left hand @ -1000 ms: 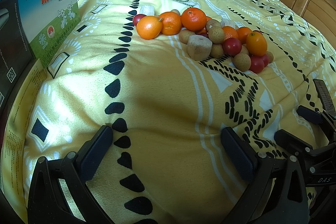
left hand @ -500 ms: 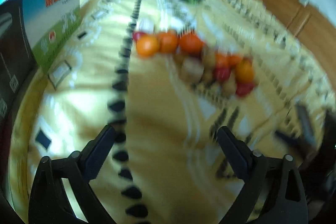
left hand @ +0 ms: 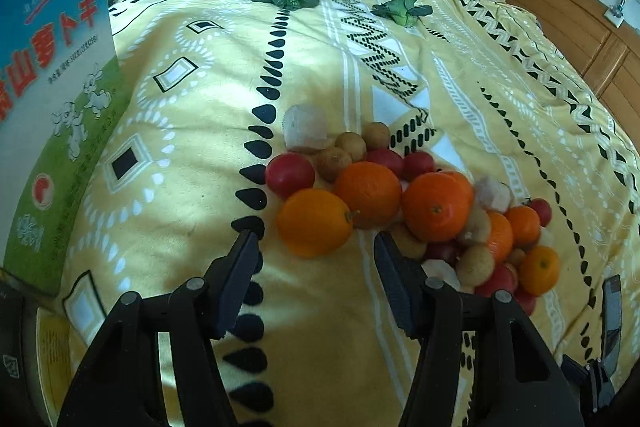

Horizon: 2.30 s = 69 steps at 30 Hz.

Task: Organize fruits
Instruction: 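Reach into the fruit pile and grasp the large orange with the left tool, then grasp the beige root chunk with the right tool while the left tool lifts the orange, then carry both held pieces to the steel bowl and open both tools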

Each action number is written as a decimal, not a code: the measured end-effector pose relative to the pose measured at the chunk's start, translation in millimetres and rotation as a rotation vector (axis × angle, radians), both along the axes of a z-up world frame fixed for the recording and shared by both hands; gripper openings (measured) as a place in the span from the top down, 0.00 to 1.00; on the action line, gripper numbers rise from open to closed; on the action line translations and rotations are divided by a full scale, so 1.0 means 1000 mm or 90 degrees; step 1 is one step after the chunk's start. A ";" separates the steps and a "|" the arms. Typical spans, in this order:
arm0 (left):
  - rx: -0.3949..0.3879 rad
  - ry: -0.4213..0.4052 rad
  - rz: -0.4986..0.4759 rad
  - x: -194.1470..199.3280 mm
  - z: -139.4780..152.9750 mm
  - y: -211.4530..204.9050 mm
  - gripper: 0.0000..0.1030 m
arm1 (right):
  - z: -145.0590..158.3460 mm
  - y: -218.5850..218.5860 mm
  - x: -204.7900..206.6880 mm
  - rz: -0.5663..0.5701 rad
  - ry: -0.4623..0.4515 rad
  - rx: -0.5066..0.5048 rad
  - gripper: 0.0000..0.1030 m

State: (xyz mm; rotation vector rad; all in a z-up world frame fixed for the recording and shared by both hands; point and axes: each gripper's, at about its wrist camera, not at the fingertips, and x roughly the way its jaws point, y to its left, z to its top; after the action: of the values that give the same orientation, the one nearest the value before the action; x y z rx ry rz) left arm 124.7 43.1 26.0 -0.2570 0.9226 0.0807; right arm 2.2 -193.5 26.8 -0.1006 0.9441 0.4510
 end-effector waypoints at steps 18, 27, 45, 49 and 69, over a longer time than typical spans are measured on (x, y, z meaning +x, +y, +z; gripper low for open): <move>-0.034 -0.079 -0.026 -0.070 0.045 -0.017 0.62 | 0.065 -0.003 0.042 -0.004 0.001 0.168 0.44; -0.031 -0.105 -0.054 -0.090 0.065 -0.020 0.62 | 0.056 -0.003 0.089 -0.046 0.016 0.164 0.44; -0.074 -0.108 -0.071 -0.084 0.070 -0.026 0.61 | 0.014 -0.030 0.137 -0.058 0.157 0.261 0.63; -0.067 -0.112 -0.076 -0.085 0.075 -0.031 0.61 | 0.021 -0.033 0.134 -0.052 0.141 0.279 0.63; 0.029 -0.244 0.179 -0.245 0.185 0.127 0.61 | 0.182 0.139 0.001 0.215 -0.058 0.274 0.63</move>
State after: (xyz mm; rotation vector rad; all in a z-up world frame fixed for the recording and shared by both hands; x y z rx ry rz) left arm -120.7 170.0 210.6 -0.3455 0.4984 0.3014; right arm 3.6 -54.5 208.6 0.1121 0.7229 0.9457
